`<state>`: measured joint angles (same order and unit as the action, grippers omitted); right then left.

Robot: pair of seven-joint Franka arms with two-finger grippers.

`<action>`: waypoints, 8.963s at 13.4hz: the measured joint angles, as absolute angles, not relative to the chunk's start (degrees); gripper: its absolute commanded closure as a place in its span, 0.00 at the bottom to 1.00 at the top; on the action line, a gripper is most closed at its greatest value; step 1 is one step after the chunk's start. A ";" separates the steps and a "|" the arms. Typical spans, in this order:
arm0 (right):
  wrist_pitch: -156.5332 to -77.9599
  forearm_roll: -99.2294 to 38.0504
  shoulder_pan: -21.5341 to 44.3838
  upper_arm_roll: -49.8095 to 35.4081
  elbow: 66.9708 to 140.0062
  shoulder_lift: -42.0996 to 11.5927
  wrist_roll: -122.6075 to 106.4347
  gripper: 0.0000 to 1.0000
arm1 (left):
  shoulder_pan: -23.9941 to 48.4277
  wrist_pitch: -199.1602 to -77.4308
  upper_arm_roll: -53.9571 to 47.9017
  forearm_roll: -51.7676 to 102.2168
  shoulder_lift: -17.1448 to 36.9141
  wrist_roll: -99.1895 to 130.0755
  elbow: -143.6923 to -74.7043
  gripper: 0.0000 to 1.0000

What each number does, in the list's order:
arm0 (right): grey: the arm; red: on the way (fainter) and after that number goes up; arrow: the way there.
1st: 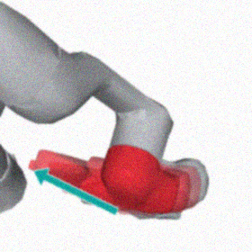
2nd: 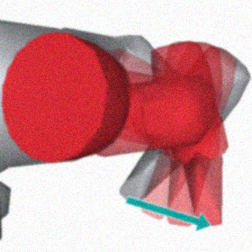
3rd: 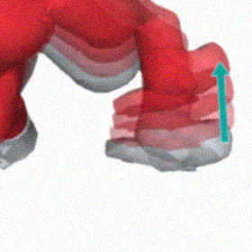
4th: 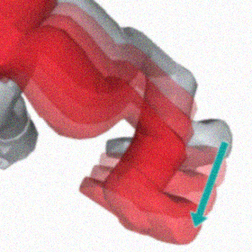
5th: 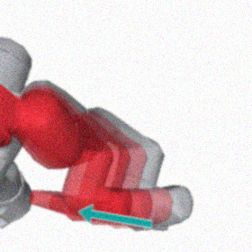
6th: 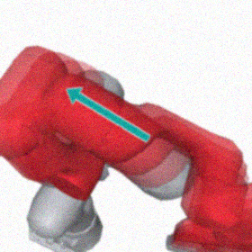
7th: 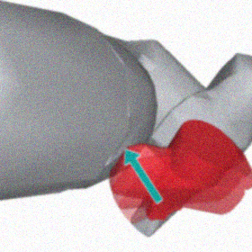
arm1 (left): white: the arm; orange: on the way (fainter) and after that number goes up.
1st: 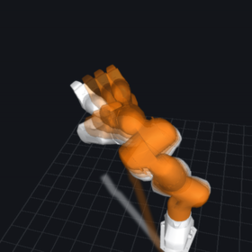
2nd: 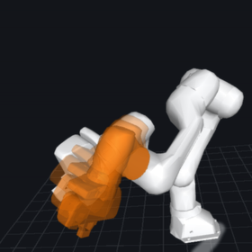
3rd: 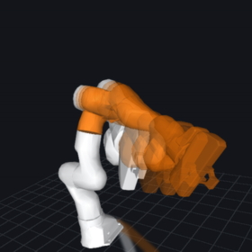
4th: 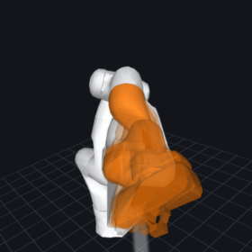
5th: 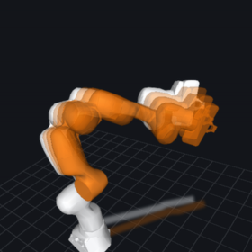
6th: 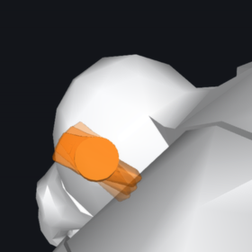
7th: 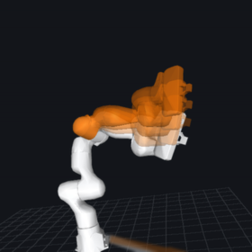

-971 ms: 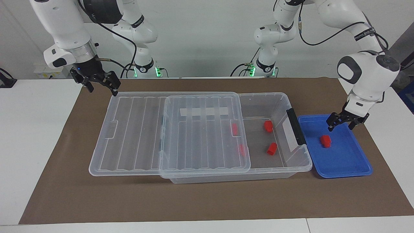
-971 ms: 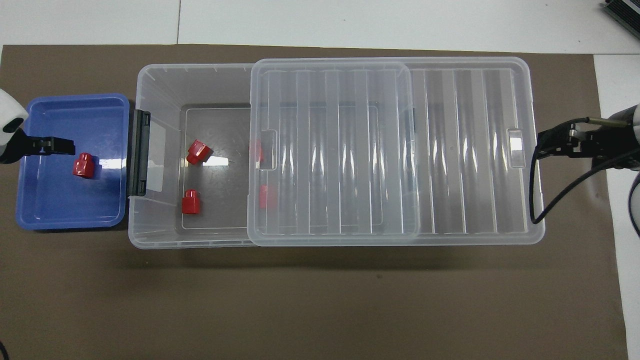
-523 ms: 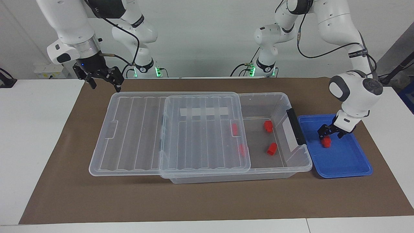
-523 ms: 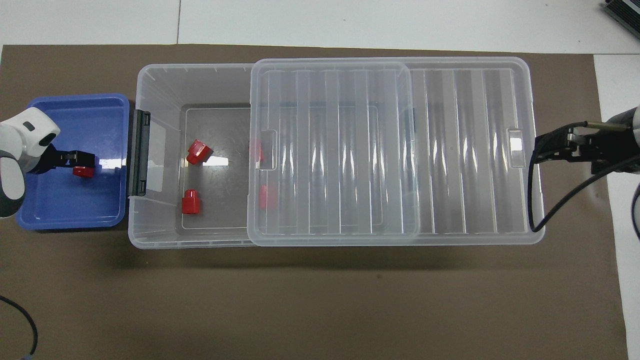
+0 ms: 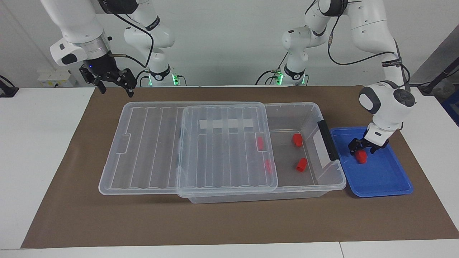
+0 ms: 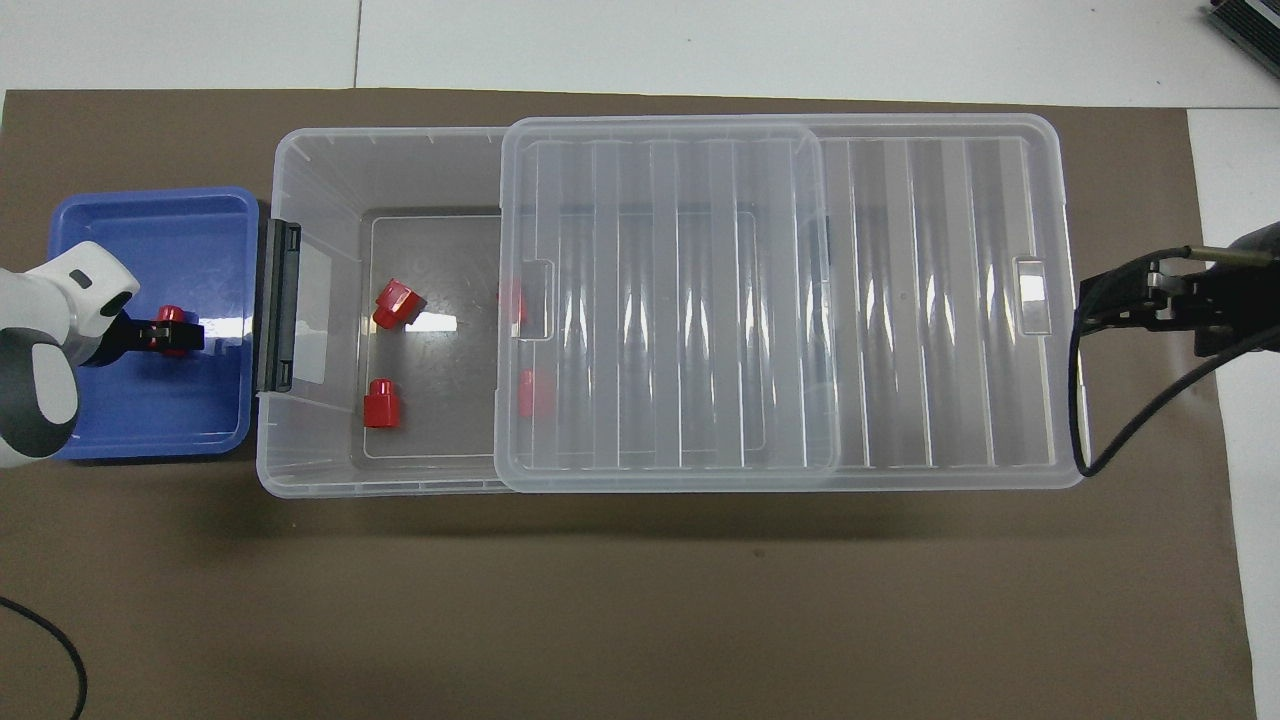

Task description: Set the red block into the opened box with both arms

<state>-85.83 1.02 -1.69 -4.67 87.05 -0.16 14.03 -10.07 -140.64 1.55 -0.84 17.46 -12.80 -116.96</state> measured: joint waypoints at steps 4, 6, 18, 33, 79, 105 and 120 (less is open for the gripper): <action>-85.69 1.02 -1.67 -4.69 87.12 -0.27 14.02 0.00 | -10.06 -141.16 1.44 -0.85 17.46 -12.86 -117.37 0.90; -85.67 1.02 -1.67 -4.69 87.12 -0.29 14.02 0.00 | -10.06 -141.16 1.40 -0.85 17.46 -12.91 -117.37 1.00; -85.70 0.97 -1.33 -4.73 87.12 -0.30 14.02 0.00 | -7.83 -107.54 0.18 -0.81 13.74 -11.25 -96.63 1.00; -91.38 0.96 -1.23 -4.65 89.39 -0.53 14.02 0.29 | 18.78 -122.97 -1.21 -0.71 7.36 37.85 -109.60 1.00; -117.22 0.99 6.99 -4.85 106.99 -4.95 10.33 1.00 | 0.56 -95.76 0.57 -5.50 -3.89 -7.02 -99.33 0.00; -113.07 0.95 5.00 -5.26 106.45 1.02 11.51 0.00 | 4.92 -86.73 3.59 -5.50 0.56 -7.29 -90.33 0.00; -90.37 0.90 -0.87 -5.12 90.84 0.50 12.70 0.00 | 4.91 -86.65 3.63 -5.50 0.56 -7.29 -90.33 0.00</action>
